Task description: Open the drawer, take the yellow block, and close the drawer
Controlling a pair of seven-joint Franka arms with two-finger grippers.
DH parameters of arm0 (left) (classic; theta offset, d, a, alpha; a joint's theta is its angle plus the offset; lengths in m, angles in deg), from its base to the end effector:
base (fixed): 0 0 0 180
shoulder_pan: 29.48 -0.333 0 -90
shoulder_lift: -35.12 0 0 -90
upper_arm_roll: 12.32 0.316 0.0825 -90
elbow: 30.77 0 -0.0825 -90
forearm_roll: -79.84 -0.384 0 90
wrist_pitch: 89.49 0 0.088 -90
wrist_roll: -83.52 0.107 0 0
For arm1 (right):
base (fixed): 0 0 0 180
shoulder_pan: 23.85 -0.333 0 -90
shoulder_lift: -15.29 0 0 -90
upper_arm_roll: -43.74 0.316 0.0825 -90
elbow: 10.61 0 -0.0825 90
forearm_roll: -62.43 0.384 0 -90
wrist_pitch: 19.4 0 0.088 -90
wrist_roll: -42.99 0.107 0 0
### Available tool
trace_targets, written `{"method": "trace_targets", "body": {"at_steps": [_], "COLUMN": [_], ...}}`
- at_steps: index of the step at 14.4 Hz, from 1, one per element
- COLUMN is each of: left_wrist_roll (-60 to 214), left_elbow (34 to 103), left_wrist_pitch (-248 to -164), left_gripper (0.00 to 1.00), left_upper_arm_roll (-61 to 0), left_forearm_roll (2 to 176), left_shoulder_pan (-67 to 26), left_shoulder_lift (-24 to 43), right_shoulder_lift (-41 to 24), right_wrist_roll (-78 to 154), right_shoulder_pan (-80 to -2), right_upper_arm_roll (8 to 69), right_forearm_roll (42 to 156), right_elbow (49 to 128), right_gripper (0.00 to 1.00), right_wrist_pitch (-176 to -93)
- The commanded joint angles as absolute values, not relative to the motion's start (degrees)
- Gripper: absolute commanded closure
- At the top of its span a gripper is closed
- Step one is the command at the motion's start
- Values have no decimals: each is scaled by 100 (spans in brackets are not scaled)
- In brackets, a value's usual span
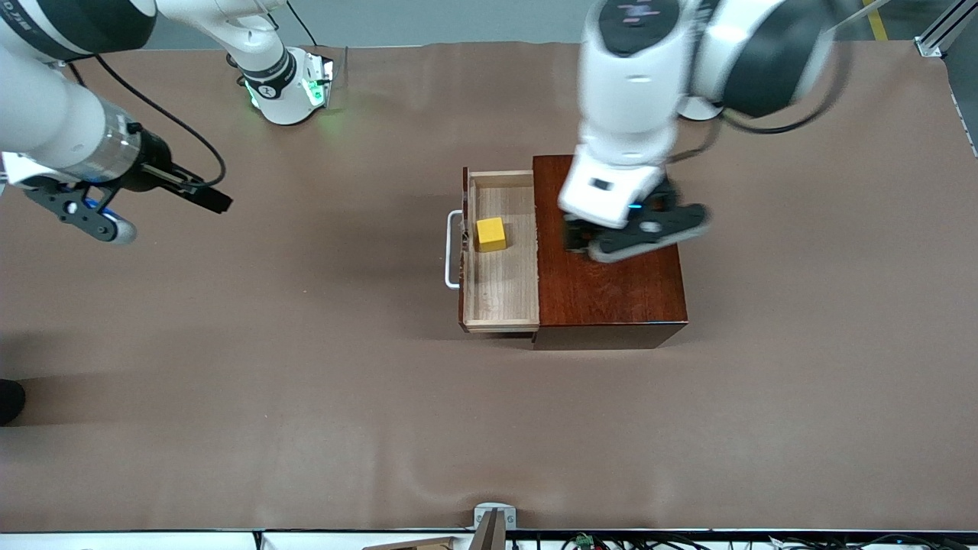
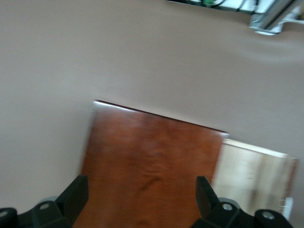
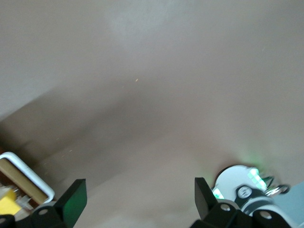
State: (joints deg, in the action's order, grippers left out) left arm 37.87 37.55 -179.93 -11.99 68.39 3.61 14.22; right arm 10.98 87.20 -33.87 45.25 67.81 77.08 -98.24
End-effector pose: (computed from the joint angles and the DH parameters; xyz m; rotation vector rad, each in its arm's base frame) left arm 0.5685 -0.3416 0.5836 -2.9720 -0.3360 -0.2162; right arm 0.5406 0.1214 0.5873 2.9735 -0.8593 -0.3852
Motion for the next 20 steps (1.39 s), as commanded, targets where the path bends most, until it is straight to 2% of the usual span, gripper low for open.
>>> {"method": "trace_targets", "body": {"at_steps": [1,5,9,11,15,18,20], "left_wrist_roll": [4518,5098,5617,5908,6311,6558,6673], "left_elbow": [3963,4305,4481,4691,5411,6106,6309], "left_wrist_pitch": [-17590,-17456,-17456,-17474,-17579,-17781,-17773], "left_gripper": [0,0,0,0,0,0,0], "left_upper_arm_roll": [-1276,-1302,-1320,-1643,-2259,-2278,-2269], "left_forearm_roll": [6947,7165,7615,7659,7826,7826,7817], "left_shoulder_pan": [-64,-714,-1391,-1899,-2902,-3019,-3027], "left_shoulder_lift": [1823,2403,2650,2799,3352,3836,4012], "right_shoulder_lift": [1029,949,940,940,940,783,712], "right_wrist_roll": [9324,10106,11196,11810,12814,13455,13982], "right_shoulder_pan": [-3676,-4010,-4414,-4520,-4836,-5056,-5275], "right_upper_arm_roll": [4480,4480,4480,4480,4480,4480,4471], "right_forearm_roll": [6982,7069,7263,7420,7544,7544,7535], "right_elbow": [7693,7754,8061,8150,8404,8440,8440], "right_gripper": [0,0,0,0,0,0,0], "right_wrist_pitch": [-9833,-9938,-10482,-10728,-11273,-11590,-11661]}}
